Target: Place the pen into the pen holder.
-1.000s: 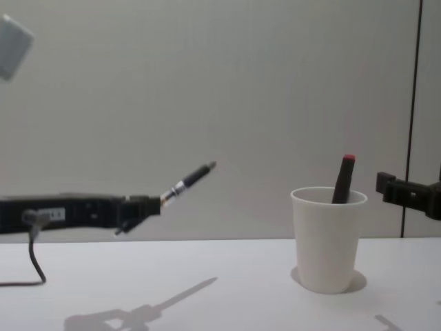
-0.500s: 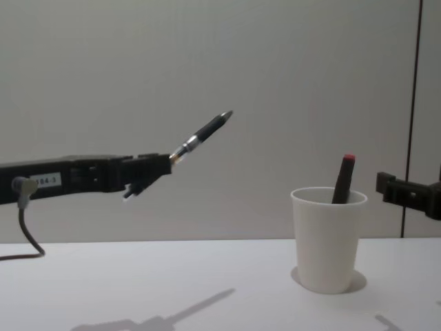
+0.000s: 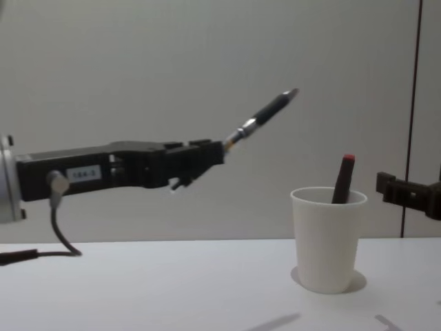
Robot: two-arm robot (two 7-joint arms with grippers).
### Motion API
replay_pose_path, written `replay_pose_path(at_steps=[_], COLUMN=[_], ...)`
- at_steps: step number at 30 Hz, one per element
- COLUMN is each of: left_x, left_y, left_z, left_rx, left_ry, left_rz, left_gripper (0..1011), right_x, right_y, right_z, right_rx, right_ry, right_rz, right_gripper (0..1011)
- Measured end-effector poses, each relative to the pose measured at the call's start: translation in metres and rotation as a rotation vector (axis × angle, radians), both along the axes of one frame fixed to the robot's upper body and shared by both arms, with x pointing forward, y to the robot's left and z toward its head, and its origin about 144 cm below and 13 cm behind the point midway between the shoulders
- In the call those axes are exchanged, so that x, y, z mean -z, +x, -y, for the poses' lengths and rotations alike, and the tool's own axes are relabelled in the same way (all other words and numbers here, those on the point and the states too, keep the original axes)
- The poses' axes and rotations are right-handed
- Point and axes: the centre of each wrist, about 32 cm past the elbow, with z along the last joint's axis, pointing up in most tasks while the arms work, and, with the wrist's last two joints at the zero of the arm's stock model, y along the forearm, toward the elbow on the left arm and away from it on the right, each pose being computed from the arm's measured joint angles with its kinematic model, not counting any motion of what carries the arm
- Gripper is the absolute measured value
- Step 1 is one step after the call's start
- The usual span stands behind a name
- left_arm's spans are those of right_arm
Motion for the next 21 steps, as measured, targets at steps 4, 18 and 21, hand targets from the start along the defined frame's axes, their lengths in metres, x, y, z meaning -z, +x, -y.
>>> replay_pose_path(at_steps=[4,18,21], left_x=[0.000,0.001,0.001], left_y=[0.002,0.007,0.007], left_z=[0.007,0.023,0.025], left_rx=[0.039,0.105,0.111], left_ry=[0.004,0.008,0.008], left_rz=[0.014,0.036,0.039], left_gripper=[161,161,161], right_x=[0.000,0.000,0.000], right_y=[0.000,0.000,0.000], right_z=[0.000,0.000,0.000], right_rx=[0.000,-0.001,-0.004], right_ry=[0.000,0.000,0.006], right_rz=[0.000,0.000,0.001], right_gripper=[1002,1001,1001])
